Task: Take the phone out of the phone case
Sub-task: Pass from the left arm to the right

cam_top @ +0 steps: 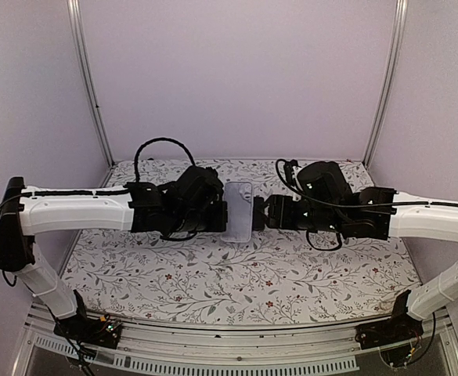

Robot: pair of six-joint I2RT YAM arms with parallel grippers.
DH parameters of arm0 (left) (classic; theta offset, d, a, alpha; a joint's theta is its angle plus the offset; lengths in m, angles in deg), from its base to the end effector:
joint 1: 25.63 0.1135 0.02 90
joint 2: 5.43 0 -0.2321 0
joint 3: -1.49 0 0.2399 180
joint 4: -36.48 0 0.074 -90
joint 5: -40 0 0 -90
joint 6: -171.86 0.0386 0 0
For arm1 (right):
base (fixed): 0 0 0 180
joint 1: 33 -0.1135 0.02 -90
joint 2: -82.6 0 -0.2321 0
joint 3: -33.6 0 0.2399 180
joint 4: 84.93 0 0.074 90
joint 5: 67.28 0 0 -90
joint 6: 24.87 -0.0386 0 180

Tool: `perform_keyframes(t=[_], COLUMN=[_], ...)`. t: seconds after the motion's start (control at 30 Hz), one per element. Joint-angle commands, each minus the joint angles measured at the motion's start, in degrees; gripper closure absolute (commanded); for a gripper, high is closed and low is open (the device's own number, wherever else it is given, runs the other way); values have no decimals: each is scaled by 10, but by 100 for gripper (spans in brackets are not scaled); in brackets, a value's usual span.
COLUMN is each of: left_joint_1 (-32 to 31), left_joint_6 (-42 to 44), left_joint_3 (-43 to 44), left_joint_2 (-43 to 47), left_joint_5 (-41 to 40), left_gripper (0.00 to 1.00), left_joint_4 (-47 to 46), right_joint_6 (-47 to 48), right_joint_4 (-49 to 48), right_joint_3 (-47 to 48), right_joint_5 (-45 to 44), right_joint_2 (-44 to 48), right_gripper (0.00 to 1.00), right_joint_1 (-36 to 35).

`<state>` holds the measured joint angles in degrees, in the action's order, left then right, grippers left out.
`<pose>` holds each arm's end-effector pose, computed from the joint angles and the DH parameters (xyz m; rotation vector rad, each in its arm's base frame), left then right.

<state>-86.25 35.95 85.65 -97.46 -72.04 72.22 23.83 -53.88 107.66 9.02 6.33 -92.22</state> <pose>0.1820 -0.2938 0.2369 0.1047 2.3182 -0.5248 0.1603 0.2512 0.2686 -0.2043 2.2237 0.7542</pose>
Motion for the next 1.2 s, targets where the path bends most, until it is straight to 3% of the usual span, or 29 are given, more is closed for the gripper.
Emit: perform_keyframes(t=[0.0, 0.43, 0.83, 1.17], left_joint_1=[12, 17, 21, 22], left_joint_6=[-31, -41, -46, -52], left_joint_3=[19, 17, 9, 6], left_joint_2=[-10, -10, -7, -5], left_joint_5=[11, 21, 28, 38], left_gripper=[100, 100, 100, 100], left_joint_4=[11, 7, 0, -7], right_joint_6=[-4, 9, 8, 10], right_joint_4=[23, 57, 60, 78], right_joint_3=[33, 67, 82, 116], right_joint_5=[-49, -78, -85, -99], right_joint_2=[-24, -61, -73, -135], right_gripper=[35, 51, 55, 59], right_joint_1=[-15, -24, -39, -40])
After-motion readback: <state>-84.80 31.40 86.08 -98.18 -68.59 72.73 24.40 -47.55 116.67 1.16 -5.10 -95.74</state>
